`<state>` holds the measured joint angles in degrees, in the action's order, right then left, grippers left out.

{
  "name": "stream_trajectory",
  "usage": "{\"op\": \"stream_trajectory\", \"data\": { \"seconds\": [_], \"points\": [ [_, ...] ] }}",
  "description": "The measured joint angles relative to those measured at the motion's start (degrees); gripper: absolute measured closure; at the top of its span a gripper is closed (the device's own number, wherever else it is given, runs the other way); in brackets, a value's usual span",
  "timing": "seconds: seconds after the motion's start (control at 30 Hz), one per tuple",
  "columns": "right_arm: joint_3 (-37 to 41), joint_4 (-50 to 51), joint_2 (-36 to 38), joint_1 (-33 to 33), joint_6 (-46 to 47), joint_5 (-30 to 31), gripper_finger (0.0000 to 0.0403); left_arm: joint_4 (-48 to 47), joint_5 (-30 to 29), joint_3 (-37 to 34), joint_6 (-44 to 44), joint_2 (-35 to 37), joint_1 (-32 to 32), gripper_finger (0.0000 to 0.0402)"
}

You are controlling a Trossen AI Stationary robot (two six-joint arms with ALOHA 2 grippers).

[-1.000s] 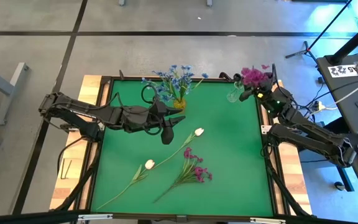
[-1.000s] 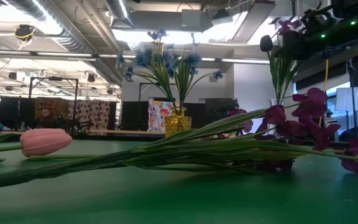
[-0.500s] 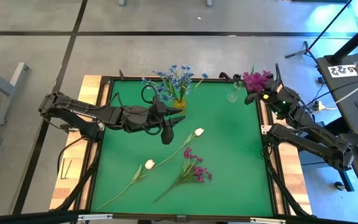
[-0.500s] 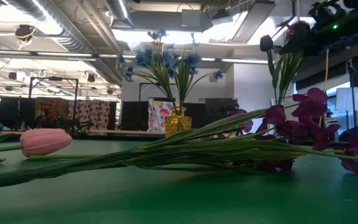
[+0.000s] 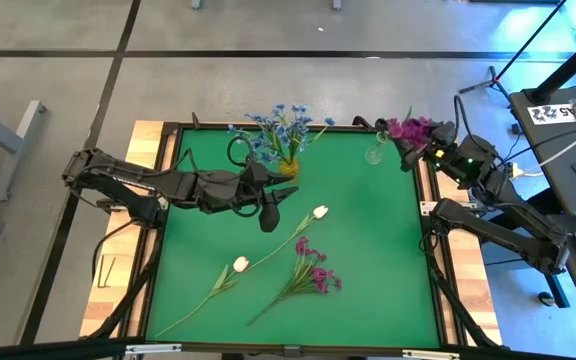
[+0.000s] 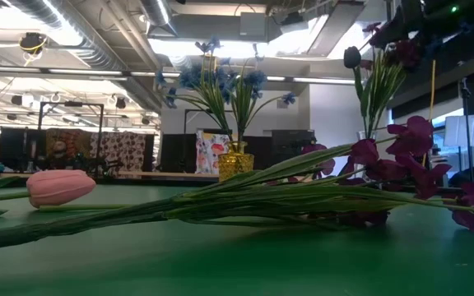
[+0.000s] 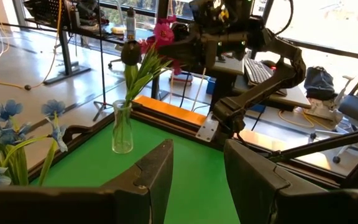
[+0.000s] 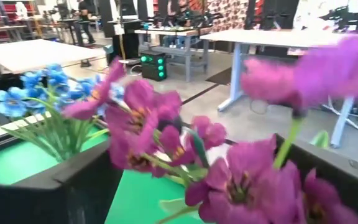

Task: Sort flowers into vase by color
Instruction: Put the top violet flowers into the transparent vase, then put the top pink flower into the yellow vase

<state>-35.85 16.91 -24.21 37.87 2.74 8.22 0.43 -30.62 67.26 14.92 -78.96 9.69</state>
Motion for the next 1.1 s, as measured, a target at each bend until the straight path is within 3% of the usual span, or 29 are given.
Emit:
{"op": "stream_trajectory", "data": {
  "seconds": [0.33, 0.47, 0.6, 0.87, 1.1],
  "points": [
    [-9.94, 10.43, 0.02, 0.04, -1.88, 3.68, 0.0003, 0.00, 0.05, 0.00, 0.15, 0.00, 0.91, 0.0263],
    [-12.40, 10.76, 0.02, 0.04, -1.71, 1.96, 0.0003, -0.02, 0.06, 0.00, 0.97, 0.00, 0.92, 0.0263],
    [-14.48, 9.61, 0.01, 0.04, -0.11, -5.45, 0.0003, -2.41, 3.95, 0.00, 1.88, 0.02, 1.08, 0.0263],
    [-15.57, 2.06, 0.02, -0.01, 3.51, -35.87, 0.0004, -13.88, 6.62, 0.00, 7.58, -0.49, 4.52, 0.0263],
    [-13.97, 1.19, -0.96, -0.02, 6.17, -42.59, 0.0004, -20.44, 8.48, 0.04, 16.36, -3.87, 8.06, 0.0263]
  ]
}}
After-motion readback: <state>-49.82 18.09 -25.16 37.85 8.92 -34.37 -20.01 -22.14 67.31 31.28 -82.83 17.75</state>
